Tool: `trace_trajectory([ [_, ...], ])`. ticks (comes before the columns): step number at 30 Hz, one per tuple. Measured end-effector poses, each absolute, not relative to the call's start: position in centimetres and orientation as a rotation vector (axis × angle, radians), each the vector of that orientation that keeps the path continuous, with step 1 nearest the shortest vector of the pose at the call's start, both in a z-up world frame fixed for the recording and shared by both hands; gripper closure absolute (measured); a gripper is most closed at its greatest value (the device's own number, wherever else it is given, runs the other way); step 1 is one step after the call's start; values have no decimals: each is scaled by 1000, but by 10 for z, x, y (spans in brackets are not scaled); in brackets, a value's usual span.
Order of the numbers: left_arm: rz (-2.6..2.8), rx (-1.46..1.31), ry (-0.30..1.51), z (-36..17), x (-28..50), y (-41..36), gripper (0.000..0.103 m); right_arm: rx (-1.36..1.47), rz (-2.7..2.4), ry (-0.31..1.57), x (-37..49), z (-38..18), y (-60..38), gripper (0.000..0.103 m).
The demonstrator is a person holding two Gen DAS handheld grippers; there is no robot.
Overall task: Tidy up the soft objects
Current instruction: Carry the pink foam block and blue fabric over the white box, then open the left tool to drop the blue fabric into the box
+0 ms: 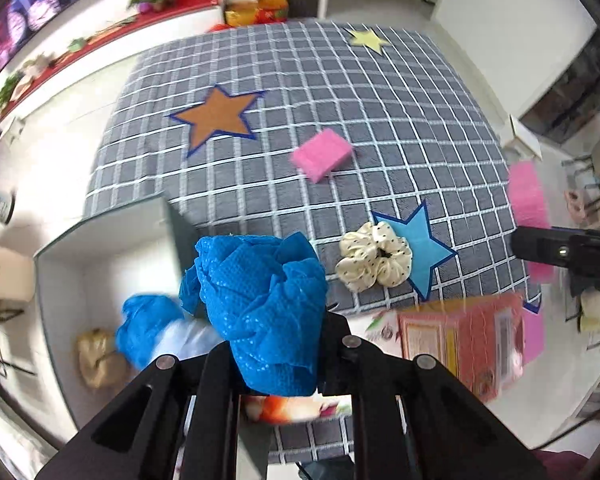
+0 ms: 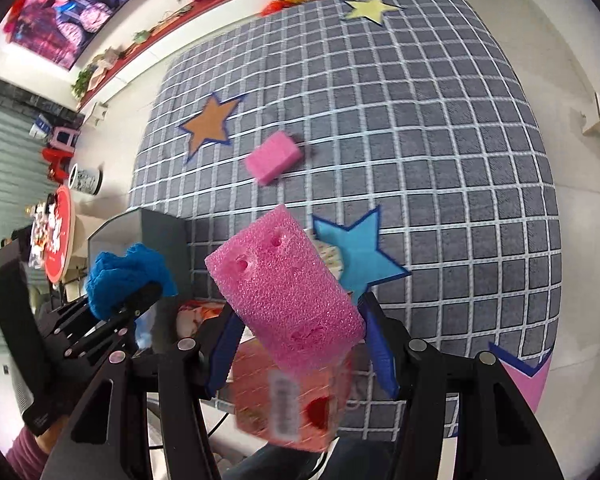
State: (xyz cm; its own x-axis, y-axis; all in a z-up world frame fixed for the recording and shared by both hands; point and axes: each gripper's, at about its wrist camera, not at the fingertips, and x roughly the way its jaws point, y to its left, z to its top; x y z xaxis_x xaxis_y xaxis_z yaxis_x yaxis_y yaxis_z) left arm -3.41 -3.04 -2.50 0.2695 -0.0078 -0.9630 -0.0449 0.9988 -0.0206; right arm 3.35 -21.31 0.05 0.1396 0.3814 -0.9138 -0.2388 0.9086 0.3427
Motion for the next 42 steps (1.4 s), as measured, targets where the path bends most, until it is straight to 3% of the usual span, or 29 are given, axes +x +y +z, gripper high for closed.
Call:
trace_trajectory([
  [7,148,-143,1239,11,-99,24,89,32,558,1336,3,15,-151,45],
  [21,319,-307,1227,5,-186,74,89,-212,746,1387,-73,1,-47,45],
  [42,326,-353,1218,-2,-205,96,89,-277,768,1345,-92,13,-19,44],
])
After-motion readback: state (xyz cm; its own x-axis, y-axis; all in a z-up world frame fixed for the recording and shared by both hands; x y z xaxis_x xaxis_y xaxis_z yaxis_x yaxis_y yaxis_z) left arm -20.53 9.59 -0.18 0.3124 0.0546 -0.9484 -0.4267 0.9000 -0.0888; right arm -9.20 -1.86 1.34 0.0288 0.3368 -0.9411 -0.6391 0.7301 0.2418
